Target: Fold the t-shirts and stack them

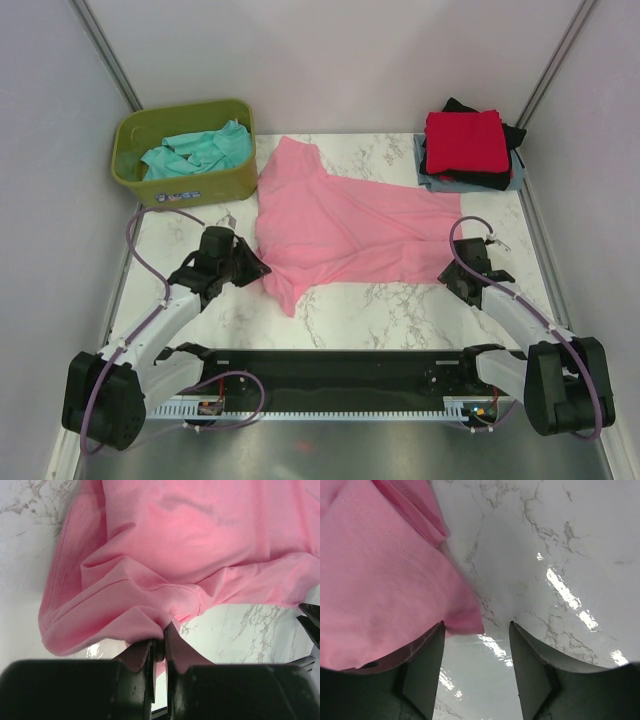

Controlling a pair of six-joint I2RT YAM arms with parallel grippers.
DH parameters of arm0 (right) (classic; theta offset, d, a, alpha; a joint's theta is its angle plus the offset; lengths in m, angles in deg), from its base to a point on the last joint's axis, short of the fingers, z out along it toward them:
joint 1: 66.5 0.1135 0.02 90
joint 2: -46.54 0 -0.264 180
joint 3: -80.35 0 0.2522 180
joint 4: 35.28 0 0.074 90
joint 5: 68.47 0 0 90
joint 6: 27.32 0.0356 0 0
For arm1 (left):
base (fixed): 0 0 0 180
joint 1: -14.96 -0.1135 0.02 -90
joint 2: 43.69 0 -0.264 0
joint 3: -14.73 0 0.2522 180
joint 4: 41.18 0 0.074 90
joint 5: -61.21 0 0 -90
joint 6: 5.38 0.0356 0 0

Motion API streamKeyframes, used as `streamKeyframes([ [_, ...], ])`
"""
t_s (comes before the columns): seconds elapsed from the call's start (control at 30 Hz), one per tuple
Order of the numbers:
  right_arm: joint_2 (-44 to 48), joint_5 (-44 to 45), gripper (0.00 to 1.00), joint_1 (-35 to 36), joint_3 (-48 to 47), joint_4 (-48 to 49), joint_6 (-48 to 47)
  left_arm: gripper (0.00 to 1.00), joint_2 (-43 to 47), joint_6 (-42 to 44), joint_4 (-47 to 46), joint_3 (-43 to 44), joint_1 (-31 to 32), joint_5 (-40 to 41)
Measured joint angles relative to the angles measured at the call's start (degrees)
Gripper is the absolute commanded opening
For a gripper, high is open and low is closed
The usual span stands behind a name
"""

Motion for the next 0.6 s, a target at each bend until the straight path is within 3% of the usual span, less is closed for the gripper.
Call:
streamKeyframes([
  [0.17,-0.7,-0.4,0.44,0.0,1.2,4.6,-0.4,0.13,0.1,0.0,0.0,0.0,0.0,0.0],
  [0.37,-3.3,-1.8,0.02,-0.3,1.3,9.2,-1.1,0.14,0.1,0.0,0.2,0.0,0.0,0.3],
  [0.6,-3.1,-5.9,0.0,-0.5,1.2,9.9,-2.1,0.15,2.3,0.4,4.7,0.2,0.0,-0.8],
])
